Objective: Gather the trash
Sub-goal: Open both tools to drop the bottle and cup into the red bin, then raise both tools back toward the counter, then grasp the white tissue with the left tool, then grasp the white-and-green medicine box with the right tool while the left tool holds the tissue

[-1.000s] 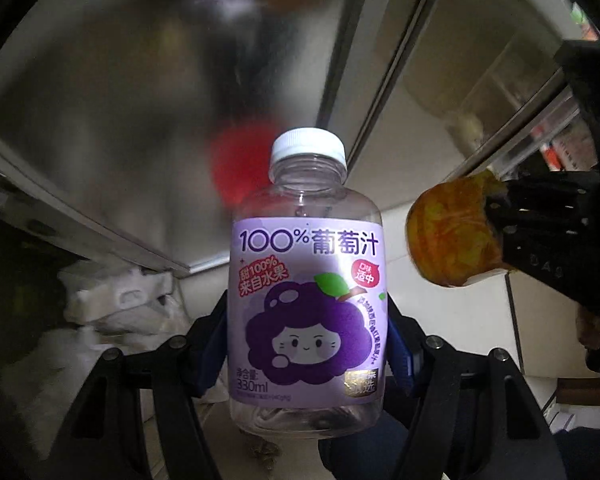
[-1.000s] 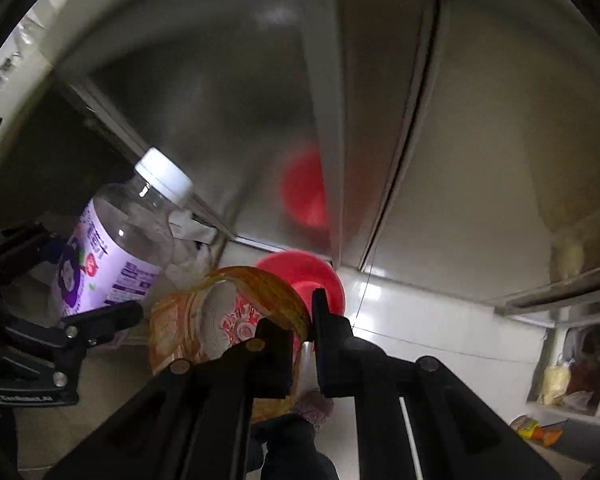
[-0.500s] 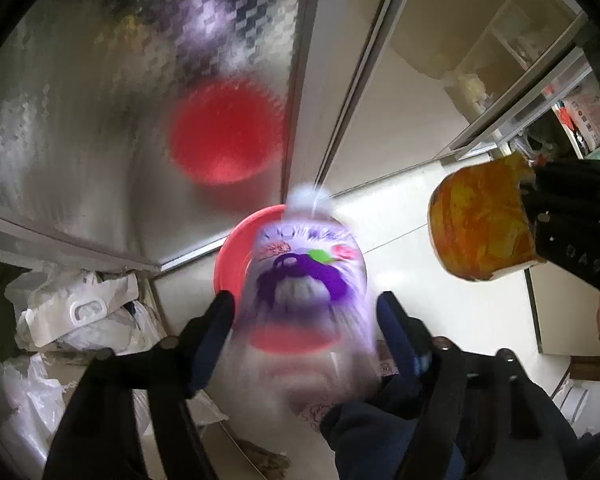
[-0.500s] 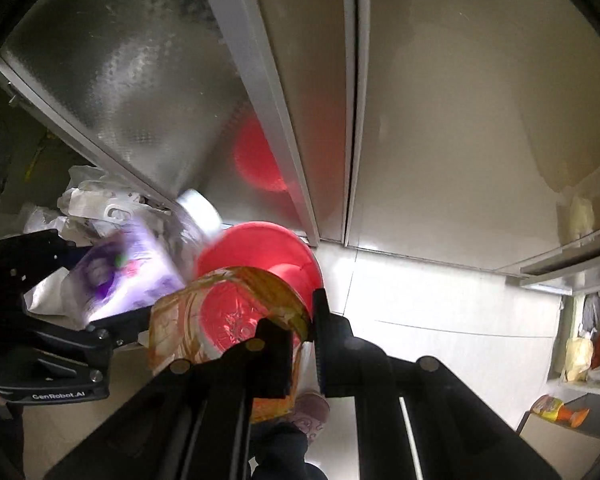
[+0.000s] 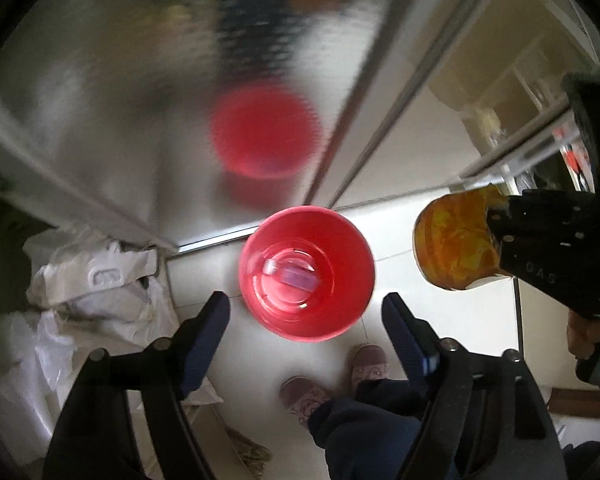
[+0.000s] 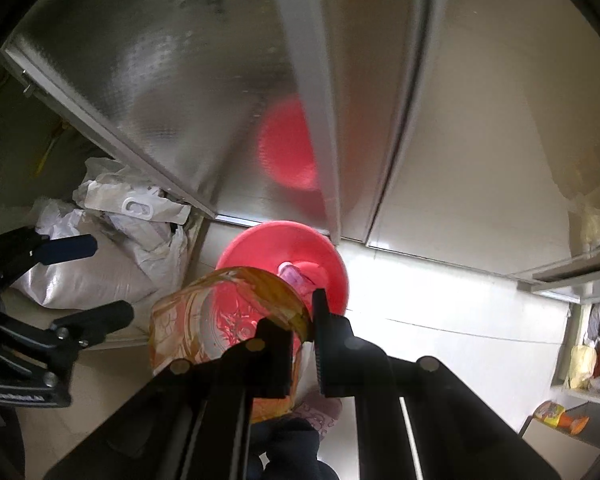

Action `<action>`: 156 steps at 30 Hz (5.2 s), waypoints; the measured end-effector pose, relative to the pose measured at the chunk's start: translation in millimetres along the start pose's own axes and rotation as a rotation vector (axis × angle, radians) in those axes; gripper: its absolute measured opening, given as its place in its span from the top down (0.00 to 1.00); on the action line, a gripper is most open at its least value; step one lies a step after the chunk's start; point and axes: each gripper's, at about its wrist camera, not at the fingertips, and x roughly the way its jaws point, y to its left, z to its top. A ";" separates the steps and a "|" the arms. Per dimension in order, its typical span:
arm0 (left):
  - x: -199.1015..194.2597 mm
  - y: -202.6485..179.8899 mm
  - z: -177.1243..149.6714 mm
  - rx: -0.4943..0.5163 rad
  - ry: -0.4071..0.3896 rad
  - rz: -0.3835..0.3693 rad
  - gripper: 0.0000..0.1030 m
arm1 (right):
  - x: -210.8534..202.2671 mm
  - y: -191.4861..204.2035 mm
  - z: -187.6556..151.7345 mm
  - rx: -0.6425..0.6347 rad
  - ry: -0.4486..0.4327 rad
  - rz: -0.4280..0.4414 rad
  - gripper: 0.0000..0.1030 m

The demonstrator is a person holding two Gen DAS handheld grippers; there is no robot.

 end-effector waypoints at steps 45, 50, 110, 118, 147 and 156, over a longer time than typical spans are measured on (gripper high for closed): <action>-347.0 -37.4 35.6 -0.098 -0.208 0.156 0.00 | -326.0 54.9 49.0 -0.202 -0.178 -0.007 0.00; -380.7 -40.0 40.3 -0.139 -0.239 0.153 0.00 | -375.7 53.8 57.1 -0.211 -0.245 0.012 0.00; -257.4 159.3 254.0 -0.188 -0.021 0.172 0.38 | -287.7 84.2 293.5 -0.050 -0.090 -0.082 0.00; -275.0 155.3 250.9 -0.204 -0.066 0.105 0.98 | -289.7 80.8 287.1 -0.049 -0.088 -0.081 0.00; -412.6 268.4 157.2 -0.482 -0.228 0.273 0.99 | -277.2 244.3 344.2 -0.658 -0.151 0.078 0.00; -379.0 289.0 162.9 -0.524 -0.167 0.224 0.99 | -230.4 295.2 350.4 -1.065 -0.133 0.030 0.00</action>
